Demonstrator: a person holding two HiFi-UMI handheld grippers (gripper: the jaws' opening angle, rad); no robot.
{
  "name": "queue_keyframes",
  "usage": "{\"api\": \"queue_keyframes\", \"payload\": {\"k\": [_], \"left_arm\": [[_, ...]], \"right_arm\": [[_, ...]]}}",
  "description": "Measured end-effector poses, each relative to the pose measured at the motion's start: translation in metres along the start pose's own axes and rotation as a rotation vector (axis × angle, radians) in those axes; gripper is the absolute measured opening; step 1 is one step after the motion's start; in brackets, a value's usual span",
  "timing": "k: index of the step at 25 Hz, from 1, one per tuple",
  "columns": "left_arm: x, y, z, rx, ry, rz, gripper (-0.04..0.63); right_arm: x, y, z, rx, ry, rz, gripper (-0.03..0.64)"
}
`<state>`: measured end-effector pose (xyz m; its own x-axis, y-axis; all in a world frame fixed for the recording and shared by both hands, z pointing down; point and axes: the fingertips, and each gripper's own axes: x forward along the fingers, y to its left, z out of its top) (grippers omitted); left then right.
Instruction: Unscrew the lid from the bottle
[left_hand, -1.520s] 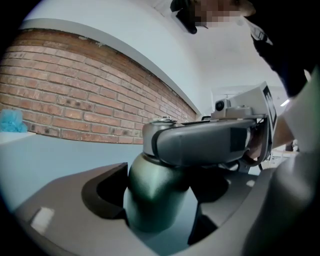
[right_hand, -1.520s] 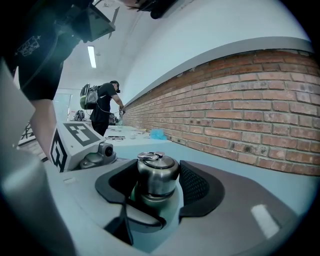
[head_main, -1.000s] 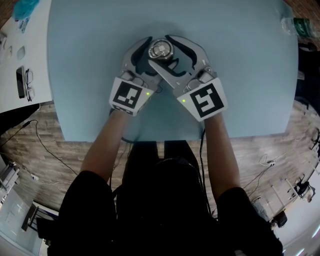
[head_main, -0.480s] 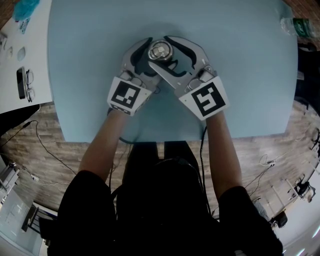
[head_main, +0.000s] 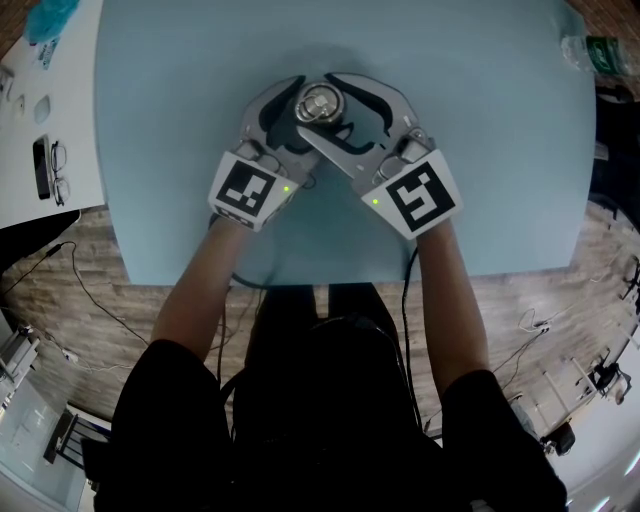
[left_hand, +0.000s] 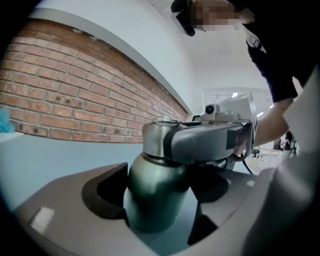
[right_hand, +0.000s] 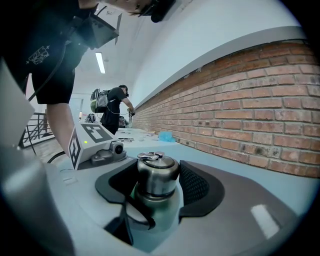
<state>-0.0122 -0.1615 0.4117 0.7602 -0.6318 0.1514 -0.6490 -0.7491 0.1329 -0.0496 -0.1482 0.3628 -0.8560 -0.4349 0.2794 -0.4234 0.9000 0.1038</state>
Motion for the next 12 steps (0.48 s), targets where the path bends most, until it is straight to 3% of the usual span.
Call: {"api": "queue_keyframes", "payload": {"k": [12], "left_arm": [[0.0005,-0.0011,0.0017,0.005,-0.003,-0.022,0.370]], "right_arm": [[-0.0006,0.0008,-0.0003,-0.002,-0.003,0.025,0.261]]}}
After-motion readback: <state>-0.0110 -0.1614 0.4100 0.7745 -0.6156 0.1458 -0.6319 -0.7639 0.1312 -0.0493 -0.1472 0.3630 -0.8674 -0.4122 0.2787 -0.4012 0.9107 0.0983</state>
